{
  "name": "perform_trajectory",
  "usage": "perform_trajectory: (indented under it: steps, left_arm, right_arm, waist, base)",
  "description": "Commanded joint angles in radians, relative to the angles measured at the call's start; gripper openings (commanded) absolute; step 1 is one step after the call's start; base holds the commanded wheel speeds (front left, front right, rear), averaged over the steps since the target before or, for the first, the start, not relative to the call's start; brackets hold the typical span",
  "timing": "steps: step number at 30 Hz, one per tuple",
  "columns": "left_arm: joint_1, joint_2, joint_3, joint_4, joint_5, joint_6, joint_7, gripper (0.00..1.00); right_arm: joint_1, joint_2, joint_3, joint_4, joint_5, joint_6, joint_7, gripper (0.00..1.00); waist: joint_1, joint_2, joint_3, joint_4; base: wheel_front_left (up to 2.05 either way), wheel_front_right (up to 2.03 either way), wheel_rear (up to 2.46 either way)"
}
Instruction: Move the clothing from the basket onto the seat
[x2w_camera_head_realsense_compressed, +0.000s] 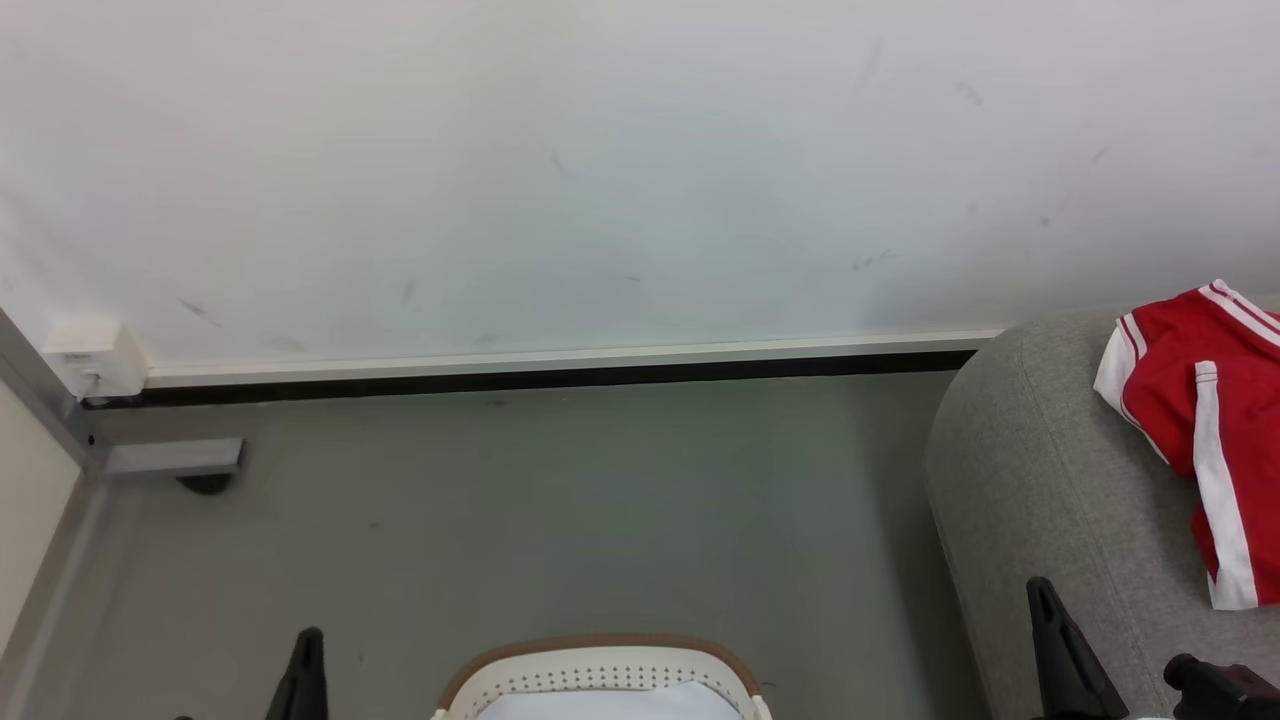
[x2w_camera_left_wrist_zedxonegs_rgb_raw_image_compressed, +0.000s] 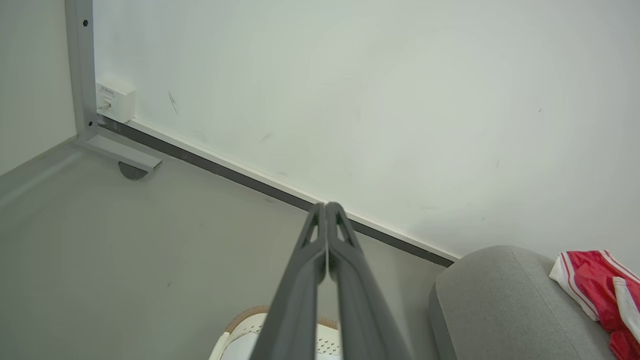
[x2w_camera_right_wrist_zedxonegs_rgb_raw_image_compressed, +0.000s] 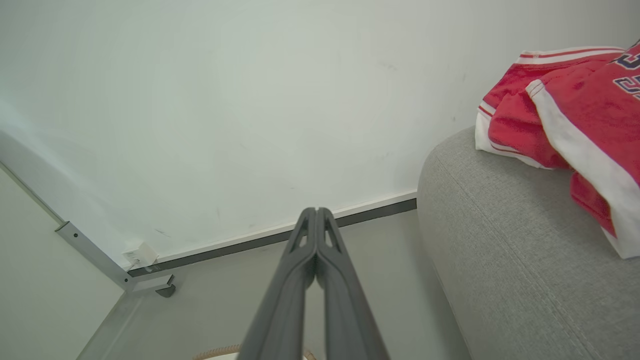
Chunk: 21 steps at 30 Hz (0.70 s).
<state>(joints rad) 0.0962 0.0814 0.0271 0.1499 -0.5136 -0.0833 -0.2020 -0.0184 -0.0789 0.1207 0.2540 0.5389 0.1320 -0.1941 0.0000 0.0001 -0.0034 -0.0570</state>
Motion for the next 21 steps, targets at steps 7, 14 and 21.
perform_trajectory:
  steps: [7, 14, 21]
  left_arm:
    - [-0.043, 0.002, 0.015, -0.002, -0.129, -0.009, 0.034, 0.00]
    - [-0.060, -0.002, 0.022, 0.007, -0.229, -0.013, 0.062, 0.00]
    - [-0.077, -0.005, 0.029, 0.016, -0.322, -0.016, 0.089, 0.00]
  right_arm:
    - [-0.032, -0.003, -0.026, -0.016, 0.130, 0.000, 0.030, 0.00]
    - [-0.039, -0.003, -0.044, -0.016, 0.230, -0.001, 0.056, 0.00]
    - [-0.045, -0.002, -0.062, -0.016, 0.323, -0.001, 0.081, 0.00]
  waist:
    - [0.0000, -0.0001, 0.000, 0.004]
    - [0.0000, -0.0001, 0.001, 0.007]
    - [0.0000, -0.0001, 0.001, 0.011]
  base:
    - [0.00, 0.00, 0.00]
    - [0.00, 0.00, 0.00]
    - [0.00, 0.00, 0.00]
